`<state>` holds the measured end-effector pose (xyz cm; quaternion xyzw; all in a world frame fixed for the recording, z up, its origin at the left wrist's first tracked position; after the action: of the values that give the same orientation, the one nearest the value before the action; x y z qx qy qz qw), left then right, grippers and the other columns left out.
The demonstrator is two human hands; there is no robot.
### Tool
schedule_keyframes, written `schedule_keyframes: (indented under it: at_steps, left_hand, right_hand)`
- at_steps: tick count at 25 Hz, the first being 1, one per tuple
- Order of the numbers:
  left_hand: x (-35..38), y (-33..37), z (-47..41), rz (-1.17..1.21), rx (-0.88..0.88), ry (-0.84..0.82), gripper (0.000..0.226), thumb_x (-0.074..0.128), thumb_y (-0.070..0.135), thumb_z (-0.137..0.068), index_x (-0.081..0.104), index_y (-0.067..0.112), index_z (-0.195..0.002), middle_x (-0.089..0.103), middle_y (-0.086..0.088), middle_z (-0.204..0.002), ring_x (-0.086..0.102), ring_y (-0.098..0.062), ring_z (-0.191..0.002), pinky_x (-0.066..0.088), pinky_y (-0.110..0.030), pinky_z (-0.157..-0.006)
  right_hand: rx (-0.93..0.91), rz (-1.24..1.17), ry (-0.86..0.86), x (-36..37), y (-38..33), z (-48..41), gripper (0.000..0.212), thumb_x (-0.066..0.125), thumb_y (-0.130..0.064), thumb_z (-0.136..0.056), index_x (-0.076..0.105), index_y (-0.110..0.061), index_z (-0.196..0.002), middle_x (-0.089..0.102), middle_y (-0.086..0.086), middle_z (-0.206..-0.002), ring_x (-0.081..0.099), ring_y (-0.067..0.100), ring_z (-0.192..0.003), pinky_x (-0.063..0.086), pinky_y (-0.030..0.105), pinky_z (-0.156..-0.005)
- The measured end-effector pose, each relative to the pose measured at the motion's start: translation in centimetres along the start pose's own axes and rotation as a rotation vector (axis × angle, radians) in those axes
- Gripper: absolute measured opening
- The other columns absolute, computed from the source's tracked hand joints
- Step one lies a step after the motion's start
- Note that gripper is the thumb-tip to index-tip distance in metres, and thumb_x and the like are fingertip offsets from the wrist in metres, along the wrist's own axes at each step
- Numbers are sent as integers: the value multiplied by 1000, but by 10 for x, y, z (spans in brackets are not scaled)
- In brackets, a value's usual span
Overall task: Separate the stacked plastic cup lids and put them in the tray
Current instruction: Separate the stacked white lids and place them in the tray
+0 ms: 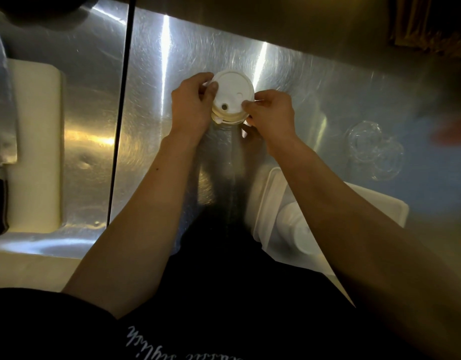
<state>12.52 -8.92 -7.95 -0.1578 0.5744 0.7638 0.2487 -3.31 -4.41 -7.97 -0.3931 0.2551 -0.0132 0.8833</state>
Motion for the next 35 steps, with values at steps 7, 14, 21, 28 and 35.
schedule_keyframes:
  at_steps: [7,14,21,28,35]
  left_hand:
    - [1,-1,-4,-60,34,-19,37,52,30,-98,60,14,-130,67,-5,-125,64,-15,-111,50,-29,-100]
    - [5,-5,-7,-100,44,-22,38,52,34,-96,61,18,-129,68,-4,-124,64,-16,-110,50,-35,-100]
    - [8,-9,-6,-155,23,-28,37,50,35,-98,60,20,-130,64,-9,-124,63,-17,-109,43,-20,-94]
    - [5,-7,-8,-99,19,-59,37,52,33,-97,62,17,-129,66,-8,-125,64,-17,-108,48,-25,-97]
    - [4,-3,-3,-147,13,-115,45,48,38,-98,50,18,-138,59,-11,-129,59,-22,-116,43,-25,-96]
  right_hand:
    - [-29,-7,-20,3,-6,11,42,72,-16,-85,60,-13,-125,68,11,-124,66,24,-113,59,37,-93]
    - [-31,23,-12,3,-4,14,41,72,-14,-83,61,-11,-122,68,11,-120,66,24,-110,59,34,-90]
    - [-18,63,-29,2,-4,13,41,73,-14,-84,63,-9,-123,69,11,-123,67,24,-113,56,37,-97]
    - [-18,141,-41,-2,-9,13,35,73,-17,-82,67,-9,-115,68,1,-101,65,15,-96,44,11,-67]
    - [-31,193,-70,-6,-15,20,49,71,-21,-86,55,-6,-130,62,11,-131,62,22,-110,54,26,-89]
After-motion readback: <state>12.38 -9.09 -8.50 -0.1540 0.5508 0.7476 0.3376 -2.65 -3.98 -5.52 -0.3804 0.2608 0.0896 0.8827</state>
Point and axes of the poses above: each hand's wrist, its own z-axis away from the middle knuckle, its own x-axis out of the palm, y = z × x, the point moved 3 cm from there along -z, towards the middle knuckle
